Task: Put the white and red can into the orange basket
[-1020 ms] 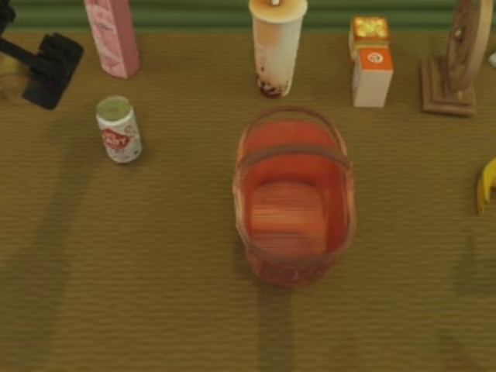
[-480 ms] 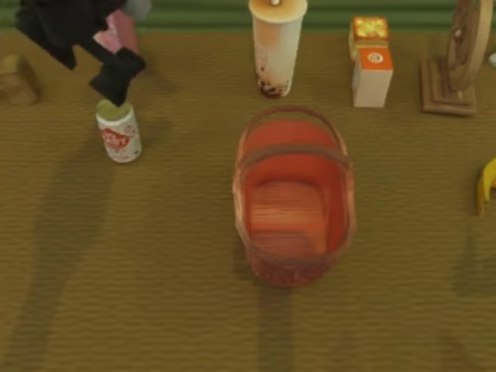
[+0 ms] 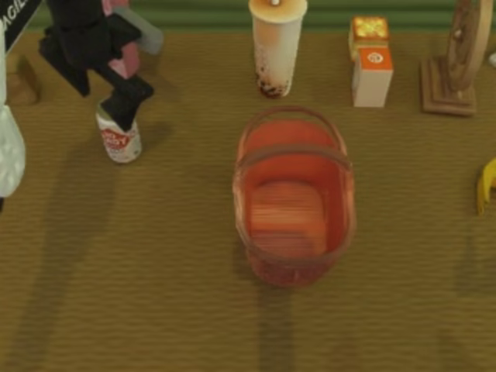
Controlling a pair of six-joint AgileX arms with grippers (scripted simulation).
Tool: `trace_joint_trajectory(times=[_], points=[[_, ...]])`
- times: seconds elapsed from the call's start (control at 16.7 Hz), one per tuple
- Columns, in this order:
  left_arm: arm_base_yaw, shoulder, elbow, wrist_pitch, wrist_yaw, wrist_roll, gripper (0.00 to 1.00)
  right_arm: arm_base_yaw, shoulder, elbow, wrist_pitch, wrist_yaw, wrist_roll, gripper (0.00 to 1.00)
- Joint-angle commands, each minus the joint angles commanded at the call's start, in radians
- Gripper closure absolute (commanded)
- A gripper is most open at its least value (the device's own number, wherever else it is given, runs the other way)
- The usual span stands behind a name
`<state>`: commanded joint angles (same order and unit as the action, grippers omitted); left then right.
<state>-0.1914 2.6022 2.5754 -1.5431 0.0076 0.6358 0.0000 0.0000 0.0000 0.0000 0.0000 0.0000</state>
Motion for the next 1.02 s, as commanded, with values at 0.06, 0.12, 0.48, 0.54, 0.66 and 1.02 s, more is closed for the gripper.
trace_joint_trajectory(times=[0.06, 0.12, 0.48, 0.54, 0.66, 1.02], points=[[0.000, 0.000, 0.000, 0.000, 0.000, 0.000, 0.00, 0.000, 0.000, 0.000, 0.000, 0.000, 0.000, 0.00], [0.000, 0.000, 0.000, 0.000, 0.000, 0.000, 0.00, 0.000, 0.000, 0.000, 0.000, 0.000, 0.000, 0.00], [0.001, -0.014, -0.079, 0.071, 0.000, 0.001, 0.00, 0.000, 0.000, 0.000, 0.000, 0.000, 0.000, 0.00], [0.001, -0.021, -0.124, 0.105, 0.000, 0.000, 0.00, 0.000, 0.000, 0.000, 0.000, 0.000, 0.000, 0.00], [0.001, -0.032, -0.214, 0.176, 0.000, 0.000, 0.00, 0.000, 0.000, 0.000, 0.000, 0.000, 0.000, 0.00], [0.001, -0.040, -0.274, 0.234, -0.001, 0.001, 0.00, 0.000, 0.000, 0.000, 0.000, 0.000, 0.000, 0.00]])
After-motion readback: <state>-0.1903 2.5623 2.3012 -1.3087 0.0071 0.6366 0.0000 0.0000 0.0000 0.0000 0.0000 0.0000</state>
